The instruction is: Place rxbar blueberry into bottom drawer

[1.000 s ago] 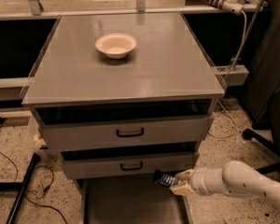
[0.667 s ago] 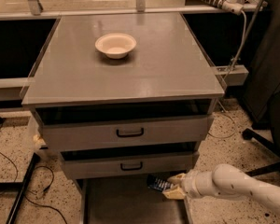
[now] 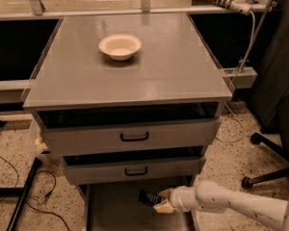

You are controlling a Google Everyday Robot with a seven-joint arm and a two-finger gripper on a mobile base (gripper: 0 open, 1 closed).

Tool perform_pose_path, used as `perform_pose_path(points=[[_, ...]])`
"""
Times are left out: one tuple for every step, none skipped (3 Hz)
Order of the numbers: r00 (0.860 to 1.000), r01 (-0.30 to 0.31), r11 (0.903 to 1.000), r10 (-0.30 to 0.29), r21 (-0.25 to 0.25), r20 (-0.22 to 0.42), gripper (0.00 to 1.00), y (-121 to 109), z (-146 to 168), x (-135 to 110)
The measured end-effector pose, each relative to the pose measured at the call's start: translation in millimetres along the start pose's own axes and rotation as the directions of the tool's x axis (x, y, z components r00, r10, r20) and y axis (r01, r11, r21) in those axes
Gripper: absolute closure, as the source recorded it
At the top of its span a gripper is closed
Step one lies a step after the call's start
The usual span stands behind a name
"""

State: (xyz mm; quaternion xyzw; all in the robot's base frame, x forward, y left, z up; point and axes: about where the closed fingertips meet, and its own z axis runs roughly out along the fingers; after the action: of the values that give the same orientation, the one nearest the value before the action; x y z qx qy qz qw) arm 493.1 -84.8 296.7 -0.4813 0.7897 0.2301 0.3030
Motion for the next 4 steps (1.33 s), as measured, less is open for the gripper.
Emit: perform_pose_path(points=[[0.999, 0.036, 0.9992, -0.036, 0.019, -0.011, 1.00, -1.7, 37.1, 20.2], [0.996, 0.079, 0.9968, -0.079, -0.010, -0.035, 1.00, -5.8, 71.9, 48.2], [0.994, 0.089, 0.9946, -0.092, -0.054, -0.050, 1.00, -5.7, 98.3, 72.1], [0.994, 0.085, 0.9932, -0.091, -0.080, -0.066, 1.00, -3.7, 113.8, 89.0]])
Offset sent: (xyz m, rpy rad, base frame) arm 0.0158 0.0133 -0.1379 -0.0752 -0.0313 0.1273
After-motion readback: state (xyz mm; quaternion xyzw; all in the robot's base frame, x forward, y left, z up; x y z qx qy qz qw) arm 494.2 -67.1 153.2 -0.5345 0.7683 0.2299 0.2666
